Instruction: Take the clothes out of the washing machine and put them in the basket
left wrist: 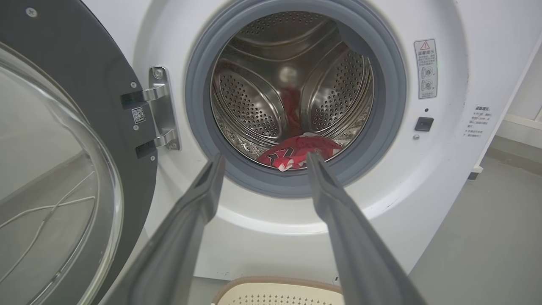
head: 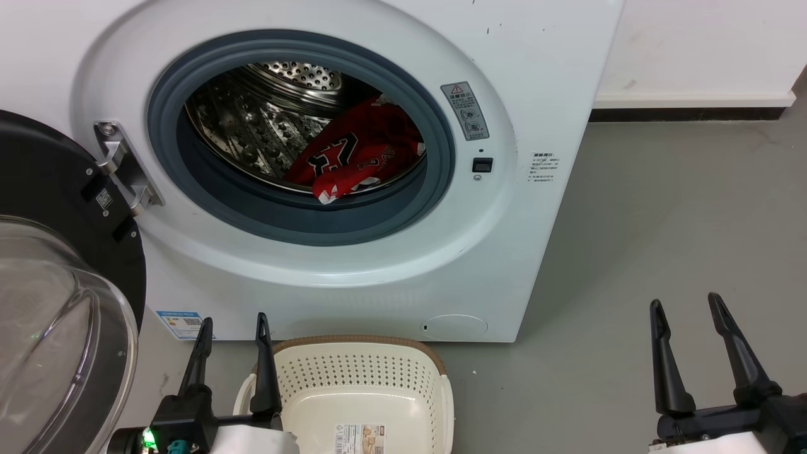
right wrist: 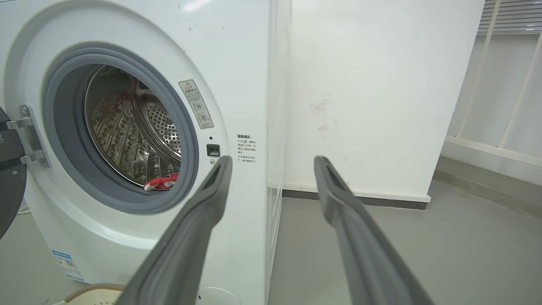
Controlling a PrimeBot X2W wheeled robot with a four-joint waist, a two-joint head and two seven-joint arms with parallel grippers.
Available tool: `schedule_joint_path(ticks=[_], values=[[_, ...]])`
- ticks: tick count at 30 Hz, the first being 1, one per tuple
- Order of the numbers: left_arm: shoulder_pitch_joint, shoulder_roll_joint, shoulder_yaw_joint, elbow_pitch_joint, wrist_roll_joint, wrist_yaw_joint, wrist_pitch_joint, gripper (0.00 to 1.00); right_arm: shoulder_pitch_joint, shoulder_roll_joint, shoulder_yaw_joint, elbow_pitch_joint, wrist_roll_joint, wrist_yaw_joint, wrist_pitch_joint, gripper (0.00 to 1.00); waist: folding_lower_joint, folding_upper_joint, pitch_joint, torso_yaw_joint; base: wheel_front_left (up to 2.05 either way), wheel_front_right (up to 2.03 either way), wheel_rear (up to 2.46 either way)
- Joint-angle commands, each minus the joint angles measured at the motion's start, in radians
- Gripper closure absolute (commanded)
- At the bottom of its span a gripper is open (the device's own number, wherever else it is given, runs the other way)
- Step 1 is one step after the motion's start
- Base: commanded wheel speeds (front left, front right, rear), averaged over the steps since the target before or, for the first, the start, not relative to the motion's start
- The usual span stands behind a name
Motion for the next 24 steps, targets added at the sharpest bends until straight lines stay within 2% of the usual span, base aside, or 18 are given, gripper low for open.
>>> schedule_joint_path(ticks=[1,7,15,24], values=[[0.006,0.000,0.002,0.002,0.002,0.004,-0.003,0.00,0.007,-0.002,0.002,0.001,0.005,0.000,-0.003,0.00,0.0000,0.0000,0.000,-0.001,0.00,0.00,0.00],[-0.023,0.000,0.006,0.025,0.006,-0.003,-0.003,0.00,-0.002,-0.002,0.008,0.000,0.005,0.000,-0.003,0.00,0.0000,0.0000,0.007,-0.008,0.00,0.00,0.00],[-0.158,0.004,0.052,0.093,0.040,-0.064,-0.003,0.00,-0.037,-0.002,0.021,-0.011,0.007,0.000,-0.003,0.00,0.0000,0.0000,0.057,-0.042,0.00,0.00,0.00],[-0.424,0.074,0.124,0.249,0.064,-0.126,-0.003,0.00,-0.116,-0.001,0.028,-0.028,0.014,0.000,-0.003,0.00,0.0000,0.0000,0.181,-0.107,0.00,0.00,0.00]])
